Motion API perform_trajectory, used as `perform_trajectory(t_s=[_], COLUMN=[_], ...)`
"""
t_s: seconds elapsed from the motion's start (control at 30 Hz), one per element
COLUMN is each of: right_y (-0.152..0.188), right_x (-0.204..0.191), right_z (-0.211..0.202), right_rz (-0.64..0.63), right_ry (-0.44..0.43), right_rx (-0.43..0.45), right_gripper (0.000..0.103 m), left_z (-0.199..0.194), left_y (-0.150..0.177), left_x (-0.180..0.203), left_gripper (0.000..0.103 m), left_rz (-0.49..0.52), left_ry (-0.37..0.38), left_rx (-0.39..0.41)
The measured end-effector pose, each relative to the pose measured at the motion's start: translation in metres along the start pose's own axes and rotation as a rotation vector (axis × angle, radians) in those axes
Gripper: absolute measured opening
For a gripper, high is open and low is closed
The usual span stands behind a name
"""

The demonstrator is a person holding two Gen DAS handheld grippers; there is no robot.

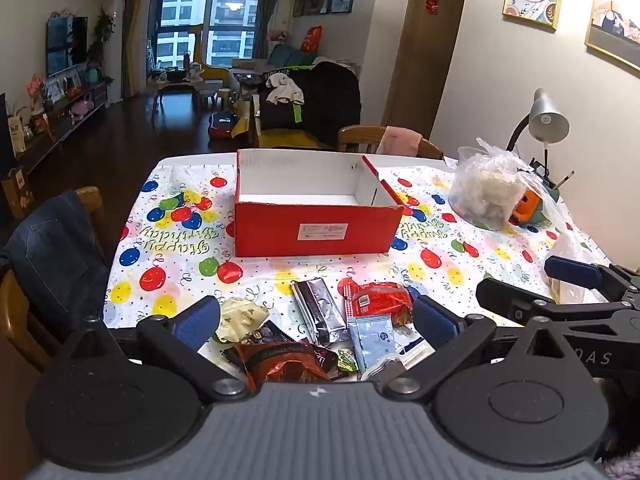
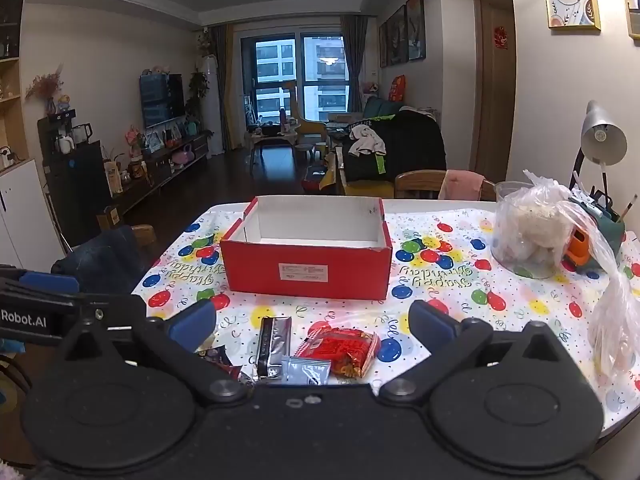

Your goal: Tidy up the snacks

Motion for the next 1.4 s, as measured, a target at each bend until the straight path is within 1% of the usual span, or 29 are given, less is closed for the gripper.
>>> perform_trajectory(t_s=[0.1,0.23,0.8,0.93,1.4], right_y=[0.001,0.0,0.003,0.004,0.003], right_x=[0.001,-0.003,-0.002,-0.002,-0.002], right_z=[-0.001,-0.004,-0.004,-0.01,-0.012], right_rz=[0.008,0.003,0.004,0.006,0.008], right_ry=[-0.012,-0.018,-0.016,-0.012,-0.011], right_rx=[-0.008,-0.011,-0.018,-0.014,-0.017], right_gripper=[0.102,0.102,0.102,0.102,0.101], left_z=[0.001,-0.005,-0.011,-0.011,-0.01], left_y=[0.001,0.0,0.006,0.007,0.007], left_x=[0.001,-0.003,-0.004,-0.002,0.0], left_gripper=[0.103,0.103,0.103,0.103,0.103], left_rz=[-0.01,-0.027,-0.023,-0.021,-0.02], left_ry=[-0.006,0.002,-0.003,0.0,-0.002], left_rx=[-0.018,-0.012,-0.028,-0.036,-0.034])
Point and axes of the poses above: each gripper's, at about its wrist camera, not at the fingertips, and z roughly the way its jaws point, x to its right, y to its underside, the point moved 2 cm from there along z, roughly the way its jaws point, and after that the axes turned 3 degrees about y, right-handed, at the moved point
